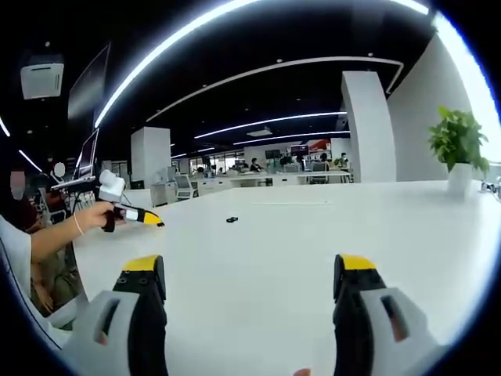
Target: Snap the two parts of the plastic buckle together until the buckle closes and remains connected.
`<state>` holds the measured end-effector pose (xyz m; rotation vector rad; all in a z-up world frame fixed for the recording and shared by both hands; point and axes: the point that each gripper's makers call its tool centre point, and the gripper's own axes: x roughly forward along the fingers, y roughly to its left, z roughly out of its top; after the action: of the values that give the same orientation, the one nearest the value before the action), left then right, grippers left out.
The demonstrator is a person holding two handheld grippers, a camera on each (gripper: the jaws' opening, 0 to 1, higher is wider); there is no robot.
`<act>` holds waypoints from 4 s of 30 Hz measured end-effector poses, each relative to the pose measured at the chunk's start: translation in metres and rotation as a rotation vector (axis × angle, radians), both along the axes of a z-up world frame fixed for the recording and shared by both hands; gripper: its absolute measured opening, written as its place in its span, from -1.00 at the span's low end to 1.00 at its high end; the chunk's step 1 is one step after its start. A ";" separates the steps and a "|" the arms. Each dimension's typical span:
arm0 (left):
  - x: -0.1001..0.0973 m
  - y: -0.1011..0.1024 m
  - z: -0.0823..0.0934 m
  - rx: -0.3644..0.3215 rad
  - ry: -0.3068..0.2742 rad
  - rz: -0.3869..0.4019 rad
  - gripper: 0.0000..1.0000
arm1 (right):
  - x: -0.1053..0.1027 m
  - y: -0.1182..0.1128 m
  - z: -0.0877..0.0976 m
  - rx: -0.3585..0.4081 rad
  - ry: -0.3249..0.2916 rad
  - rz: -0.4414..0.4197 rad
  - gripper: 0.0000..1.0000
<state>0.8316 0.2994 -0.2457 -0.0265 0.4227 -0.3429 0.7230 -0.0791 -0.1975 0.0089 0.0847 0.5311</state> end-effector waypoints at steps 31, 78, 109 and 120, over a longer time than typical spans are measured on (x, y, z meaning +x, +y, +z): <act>0.004 0.004 0.012 0.070 -0.130 -0.386 -0.33 | -0.002 0.004 -0.004 -0.005 0.014 0.007 0.78; 0.003 -0.011 -0.019 0.057 0.004 -0.619 -0.53 | -0.003 0.000 -0.011 -0.016 0.033 0.001 0.78; -0.001 -0.029 -0.005 0.018 -0.030 -0.632 -0.75 | -0.004 0.007 -0.006 -0.027 0.026 0.012 0.78; -0.002 -0.058 0.000 0.024 -0.076 -0.680 -0.75 | 0.001 0.015 -0.005 -0.017 0.020 0.027 0.78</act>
<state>0.8292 0.2411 -0.2457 0.1571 0.3513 -1.0048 0.7240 -0.0637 -0.2023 -0.0035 0.1094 0.5570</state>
